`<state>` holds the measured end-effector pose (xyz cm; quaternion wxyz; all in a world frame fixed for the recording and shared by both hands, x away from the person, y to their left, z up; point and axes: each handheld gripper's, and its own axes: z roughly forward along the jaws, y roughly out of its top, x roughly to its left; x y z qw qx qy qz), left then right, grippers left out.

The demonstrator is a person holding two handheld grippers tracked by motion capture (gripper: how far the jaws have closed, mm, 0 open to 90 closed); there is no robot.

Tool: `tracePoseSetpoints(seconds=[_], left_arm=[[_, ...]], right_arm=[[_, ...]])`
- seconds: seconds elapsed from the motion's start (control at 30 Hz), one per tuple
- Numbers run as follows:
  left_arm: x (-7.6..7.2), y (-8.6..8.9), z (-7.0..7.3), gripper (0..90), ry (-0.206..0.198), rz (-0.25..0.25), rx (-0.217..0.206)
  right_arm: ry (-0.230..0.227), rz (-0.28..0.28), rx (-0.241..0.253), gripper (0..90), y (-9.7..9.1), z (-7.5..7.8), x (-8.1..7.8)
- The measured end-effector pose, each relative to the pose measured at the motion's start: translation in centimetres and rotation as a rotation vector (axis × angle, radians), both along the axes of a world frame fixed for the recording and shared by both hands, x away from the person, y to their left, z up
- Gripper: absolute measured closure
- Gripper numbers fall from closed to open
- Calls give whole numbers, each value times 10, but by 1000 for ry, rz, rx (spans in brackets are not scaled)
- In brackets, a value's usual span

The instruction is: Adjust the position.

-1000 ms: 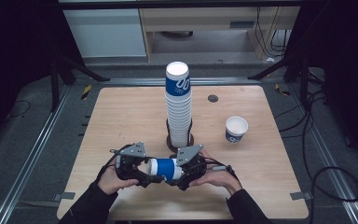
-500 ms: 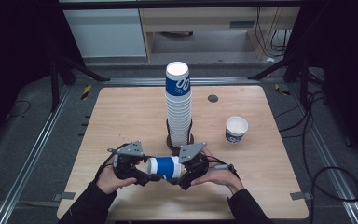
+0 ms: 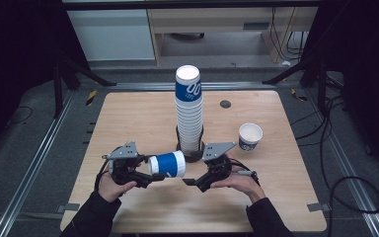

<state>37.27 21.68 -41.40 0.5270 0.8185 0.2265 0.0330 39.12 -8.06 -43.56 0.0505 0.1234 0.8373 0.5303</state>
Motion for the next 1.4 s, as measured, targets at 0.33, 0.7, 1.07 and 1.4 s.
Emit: tracePoseSetpoints(seconds=[0.33, 0.7, 1.07, 1.4], left_arm=[[-8, -10, 3, 262, -31, -46, -58], [-16, -21, 4, 263, -27, -149, -52], [-15, -25, 0, 262, -1, -183, -46], [-12, -15, 5, 196, -20, -147, -26]], right_arm=[[31, 40, 71, 63, 0, 1, -1], [58, 130, 89, 63, 7, 0, -6], [77, 200, 100, 135, 8, -2, -9], [49, 176, 63, 157, 3, 2, -9]])
